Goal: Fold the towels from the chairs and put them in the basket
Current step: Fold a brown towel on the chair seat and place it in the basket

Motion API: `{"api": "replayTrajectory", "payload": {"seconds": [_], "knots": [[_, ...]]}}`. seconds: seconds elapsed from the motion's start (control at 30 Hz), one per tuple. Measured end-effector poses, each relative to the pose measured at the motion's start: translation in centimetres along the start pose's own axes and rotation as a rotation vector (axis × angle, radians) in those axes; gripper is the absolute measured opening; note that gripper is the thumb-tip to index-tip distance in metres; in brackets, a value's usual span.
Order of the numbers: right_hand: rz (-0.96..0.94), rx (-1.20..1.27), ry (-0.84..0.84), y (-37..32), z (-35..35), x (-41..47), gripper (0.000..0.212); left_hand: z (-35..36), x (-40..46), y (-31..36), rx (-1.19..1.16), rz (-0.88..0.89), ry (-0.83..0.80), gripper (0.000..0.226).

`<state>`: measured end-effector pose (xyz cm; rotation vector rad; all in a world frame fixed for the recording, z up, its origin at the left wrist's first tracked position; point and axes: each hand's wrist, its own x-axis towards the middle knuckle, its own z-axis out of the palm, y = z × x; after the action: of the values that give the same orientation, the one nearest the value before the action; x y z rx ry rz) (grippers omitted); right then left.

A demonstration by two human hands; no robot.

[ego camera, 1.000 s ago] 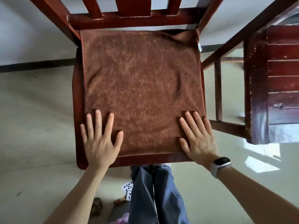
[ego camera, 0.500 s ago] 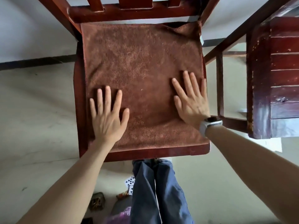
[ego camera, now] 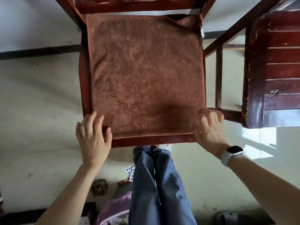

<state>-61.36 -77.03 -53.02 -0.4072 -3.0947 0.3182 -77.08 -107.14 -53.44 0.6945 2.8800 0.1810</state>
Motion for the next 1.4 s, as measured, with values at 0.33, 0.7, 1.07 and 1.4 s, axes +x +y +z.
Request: {"api": "replayTrajectory", "payload": {"seconds": [0.33, 0.7, 1.07, 1.4], "knots": [[-0.333, -0.028, -0.183, 1.9, -0.9, -0.8, 0.028, -0.5, -0.4, -1.8, 0.077, 0.467, -0.112, 0.037], [-0.195, 0.042, -0.116, 1.5, -1.0, -1.7, 0.027, -1.9, -0.8, -1.8, 0.080, 0.393, -0.028, 0.020], [-0.130, 0.160, -0.355, -0.7, -5.7, -7.5, 0.033, -6.4, -6.2, -1.8, -0.164, 0.304, -0.473, 0.027], [0.432, 0.496, -0.176, -0.3, -7.5, 0.8, 0.020, -8.3, 2.2, -1.3, -0.516, -0.093, -0.253, 0.014]]}}
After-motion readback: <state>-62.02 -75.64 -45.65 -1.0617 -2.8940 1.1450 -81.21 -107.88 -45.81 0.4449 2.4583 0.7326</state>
